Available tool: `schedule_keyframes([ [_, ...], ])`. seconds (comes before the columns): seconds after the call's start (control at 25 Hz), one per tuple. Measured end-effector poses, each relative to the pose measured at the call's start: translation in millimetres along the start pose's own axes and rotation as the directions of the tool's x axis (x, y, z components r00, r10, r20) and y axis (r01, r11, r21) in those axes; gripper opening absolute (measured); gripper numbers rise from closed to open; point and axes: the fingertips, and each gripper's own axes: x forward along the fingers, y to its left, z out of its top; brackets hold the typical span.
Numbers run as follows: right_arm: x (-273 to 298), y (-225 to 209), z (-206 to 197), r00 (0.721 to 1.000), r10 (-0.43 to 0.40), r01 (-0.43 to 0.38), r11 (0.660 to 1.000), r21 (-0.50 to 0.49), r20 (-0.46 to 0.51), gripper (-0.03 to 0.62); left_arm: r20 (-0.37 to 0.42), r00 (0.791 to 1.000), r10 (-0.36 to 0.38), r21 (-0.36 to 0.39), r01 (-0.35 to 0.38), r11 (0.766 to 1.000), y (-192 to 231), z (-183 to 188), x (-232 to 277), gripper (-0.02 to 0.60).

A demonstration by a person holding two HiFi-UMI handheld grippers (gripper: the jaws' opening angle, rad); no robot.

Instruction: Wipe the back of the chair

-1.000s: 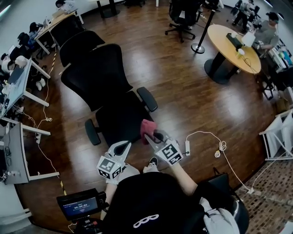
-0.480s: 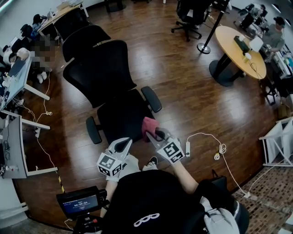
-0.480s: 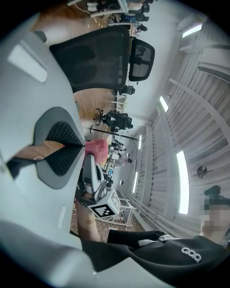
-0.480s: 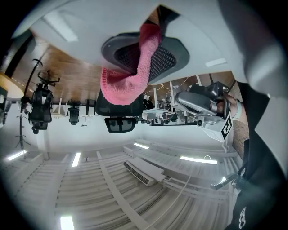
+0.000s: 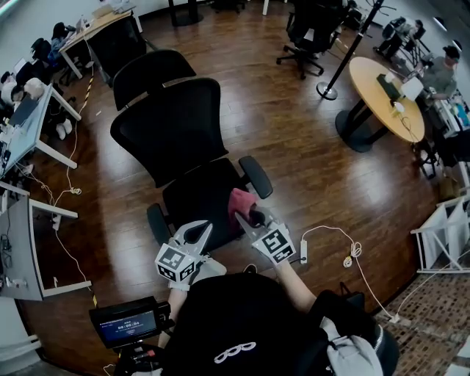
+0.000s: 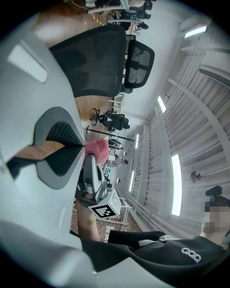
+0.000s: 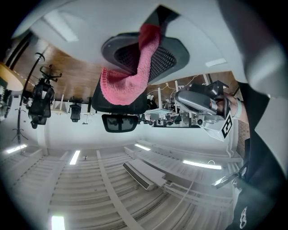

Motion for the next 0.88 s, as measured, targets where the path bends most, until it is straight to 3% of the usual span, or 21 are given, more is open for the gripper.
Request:
schedule_keyframes([
  [0.44, 95, 18, 36, 0.999, 0.036, -0.037, 0.999, -0.038, -0.033, 0.041, 0.032, 0.998, 0.048, -0.046, -0.047, 0.998, 98, 7, -45, -0.011],
  [0.88, 177, 52, 77, 0.989, 0.139, -0.143, 0.985, -0.096, -0.042, 0.041, 0.047, 0.994, 0.096, -0.083, -0.092, 0.992, 172, 9, -76, -0.011],
])
